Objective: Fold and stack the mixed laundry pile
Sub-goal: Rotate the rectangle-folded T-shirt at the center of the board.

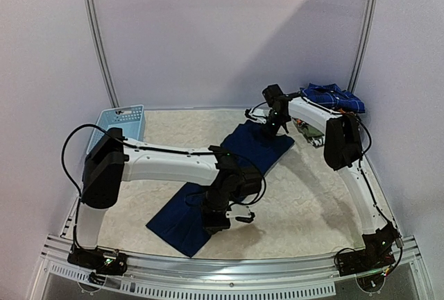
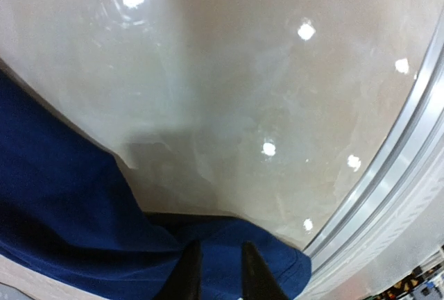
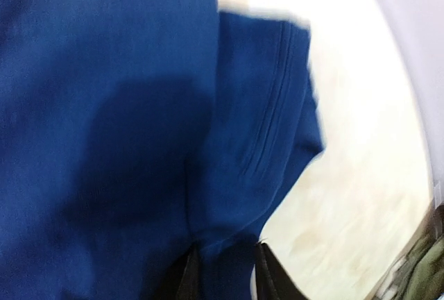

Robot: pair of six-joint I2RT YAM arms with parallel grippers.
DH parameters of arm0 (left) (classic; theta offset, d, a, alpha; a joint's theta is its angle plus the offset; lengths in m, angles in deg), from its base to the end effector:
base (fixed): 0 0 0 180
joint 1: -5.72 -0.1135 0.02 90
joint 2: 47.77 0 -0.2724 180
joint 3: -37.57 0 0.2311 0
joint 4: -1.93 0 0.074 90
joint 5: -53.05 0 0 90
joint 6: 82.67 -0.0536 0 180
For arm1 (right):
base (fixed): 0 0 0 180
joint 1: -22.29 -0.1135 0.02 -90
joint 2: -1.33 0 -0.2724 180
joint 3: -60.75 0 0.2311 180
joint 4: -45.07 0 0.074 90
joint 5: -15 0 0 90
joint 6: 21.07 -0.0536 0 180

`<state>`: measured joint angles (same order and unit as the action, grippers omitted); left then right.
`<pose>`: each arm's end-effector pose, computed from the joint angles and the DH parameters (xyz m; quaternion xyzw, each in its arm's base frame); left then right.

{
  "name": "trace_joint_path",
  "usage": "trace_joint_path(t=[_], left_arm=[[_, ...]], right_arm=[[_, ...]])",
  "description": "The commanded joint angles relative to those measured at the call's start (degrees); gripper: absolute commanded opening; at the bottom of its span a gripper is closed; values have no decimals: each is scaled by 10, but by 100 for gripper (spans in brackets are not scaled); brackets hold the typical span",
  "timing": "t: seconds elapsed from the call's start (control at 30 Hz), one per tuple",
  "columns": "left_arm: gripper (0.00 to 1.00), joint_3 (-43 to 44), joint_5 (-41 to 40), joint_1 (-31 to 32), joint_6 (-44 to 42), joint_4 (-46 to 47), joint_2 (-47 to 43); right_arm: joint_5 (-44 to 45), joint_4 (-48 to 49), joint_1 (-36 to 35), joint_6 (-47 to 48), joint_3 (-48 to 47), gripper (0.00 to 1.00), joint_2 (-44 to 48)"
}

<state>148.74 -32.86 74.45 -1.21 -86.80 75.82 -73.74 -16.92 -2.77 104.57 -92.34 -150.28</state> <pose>0.1313 -0.3478 0.1657 -0.6183 -0.7791 -0.0180 0.1018 0.5019 0.2334 0.1379 -0.4862 0.8359 -0.0341 0.2524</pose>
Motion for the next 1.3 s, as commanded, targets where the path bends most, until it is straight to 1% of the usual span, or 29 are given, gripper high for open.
trace_joint_path(t=[0.0, 0.1, 0.2, 0.27, 0.33, 0.47, 0.5, 0.57, 0.63, 0.7, 0.8, 0.9, 0.97, 1.07, 1.17, 1.2, 1.27], left_arm=[[30, 33, 12, 20, -13, -10, 5], [40, 44, 21, 33, -7, 3, -20], [44, 30, 21, 34, 15, 33, -65], [47, 13, -23, 32, 47, 55, -95], [48, -7, -56, 27, 91, 70, -116], [48, -61, -114, 26, 212, 85, -148], [49, -83, -120, 25, 254, 95, -159], [49, -134, -111, 23, 303, 132, -184], [50, -184, -91, 22, 334, 178, -207], [51, -221, -89, 22, 359, 209, -223], [52, -252, -81, 25, 367, 234, -232], [52, -266, -80, 32, 368, 241, -227], [52, -270, -91, 38, 367, 232, -217], [52, -279, -95, 41, 365, 236, -212], [52, -284, -93, 41, 363, 241, -208], [52, -283, -91, 41, 360, 240, -206], [52, -280, -88, 43, 353, 240, -203]], right_arm=[[14, 97, -2, 9, -9, 39, -3], [20, 97, 0, 2, 1, 51, 20], [5, 90, 9, -32, 30, 61, 77], [-27, 83, 18, -68, 65, 66, 131], [-71, 72, 24, -116, 124, 71, 200], [-146, 83, 26, -187, 294, 74, 319], [-159, 90, 27, -201, 334, 74, 340], [-186, 87, 30, -247, 395, 73, 382], [-213, 68, 34, -307, 424, 72, 393], [-243, 43, 37, -345, 442, 72, 386], [-276, 22, 38, -385, 458, 71, 363], [-293, 27, 42, -410, 475, 70, 347], [-289, 34, 48, -432, 483, 70, 335], [-244, 42, 54, -482, 481, 72, 322], [-250, 47, 56, -507, 462, 73, 296], [-253, 50, 56, -513, 453, 72, 287], [-258, 51, 57, -525, 426, 68, 254]])
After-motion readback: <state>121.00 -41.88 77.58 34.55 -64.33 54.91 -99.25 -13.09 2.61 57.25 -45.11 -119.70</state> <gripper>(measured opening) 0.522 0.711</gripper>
